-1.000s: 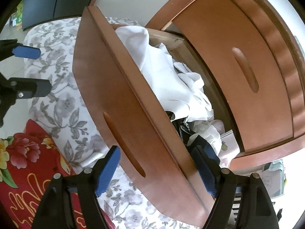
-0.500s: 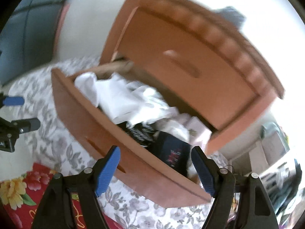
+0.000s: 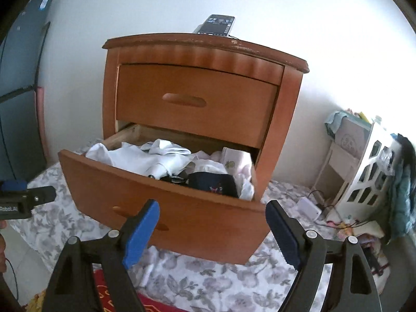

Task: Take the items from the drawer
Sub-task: 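Release the drawer front and withdraw the right gripper, then reach the left gripper into the drawer and grasp a white sock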

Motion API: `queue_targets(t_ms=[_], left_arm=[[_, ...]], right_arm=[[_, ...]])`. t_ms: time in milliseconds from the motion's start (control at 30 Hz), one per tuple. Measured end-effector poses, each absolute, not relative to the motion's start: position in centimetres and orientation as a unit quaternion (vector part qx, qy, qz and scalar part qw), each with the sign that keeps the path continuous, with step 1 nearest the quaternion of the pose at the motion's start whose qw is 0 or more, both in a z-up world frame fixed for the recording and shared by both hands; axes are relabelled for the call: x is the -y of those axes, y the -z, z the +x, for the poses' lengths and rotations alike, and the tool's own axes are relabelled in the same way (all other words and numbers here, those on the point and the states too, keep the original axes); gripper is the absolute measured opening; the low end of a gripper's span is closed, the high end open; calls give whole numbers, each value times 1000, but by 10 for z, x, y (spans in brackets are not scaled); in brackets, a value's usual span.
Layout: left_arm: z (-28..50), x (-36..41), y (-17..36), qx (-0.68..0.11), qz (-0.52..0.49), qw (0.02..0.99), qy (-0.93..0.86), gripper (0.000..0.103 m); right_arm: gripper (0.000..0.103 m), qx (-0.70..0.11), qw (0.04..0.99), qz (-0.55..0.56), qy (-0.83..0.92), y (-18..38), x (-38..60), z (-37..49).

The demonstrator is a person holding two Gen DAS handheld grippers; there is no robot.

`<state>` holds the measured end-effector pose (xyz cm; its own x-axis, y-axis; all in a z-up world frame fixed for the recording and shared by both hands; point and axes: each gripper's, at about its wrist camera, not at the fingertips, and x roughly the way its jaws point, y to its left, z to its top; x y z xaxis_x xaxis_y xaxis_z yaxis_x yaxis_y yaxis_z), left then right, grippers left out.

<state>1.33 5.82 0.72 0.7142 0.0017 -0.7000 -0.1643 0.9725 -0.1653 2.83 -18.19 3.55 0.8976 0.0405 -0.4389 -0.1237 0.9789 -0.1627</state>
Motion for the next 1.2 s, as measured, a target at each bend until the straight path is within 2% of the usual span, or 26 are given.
queue_targets(t_ms=[167, 233, 400, 767, 1000, 1200], left_arm=[[9, -56, -16, -367, -103, 923, -52, 103], [8, -55, -18, -365, -101, 924, -55, 103], [9, -55, -17, -366, -108, 923, -57, 103], [34, -50, -56, -340, -77, 936, -39, 103], [114, -60, -76, -399, -81, 913, -27, 103], [170, -64, -54, -485, -101, 868, -32, 103]], right_arm=[[91, -221, 972, -62, -44, -26, 186, 31], [97, -222, 973, -49, -40, -22, 190, 31], [103, -227, 973, -12, -28, -19, 205, 34], [103, -227, 974, 5, -4, -12, 215, 36], [103, -229, 973, 1, 16, -10, 214, 37], [103, -244, 969, 8, 36, -6, 219, 42]])
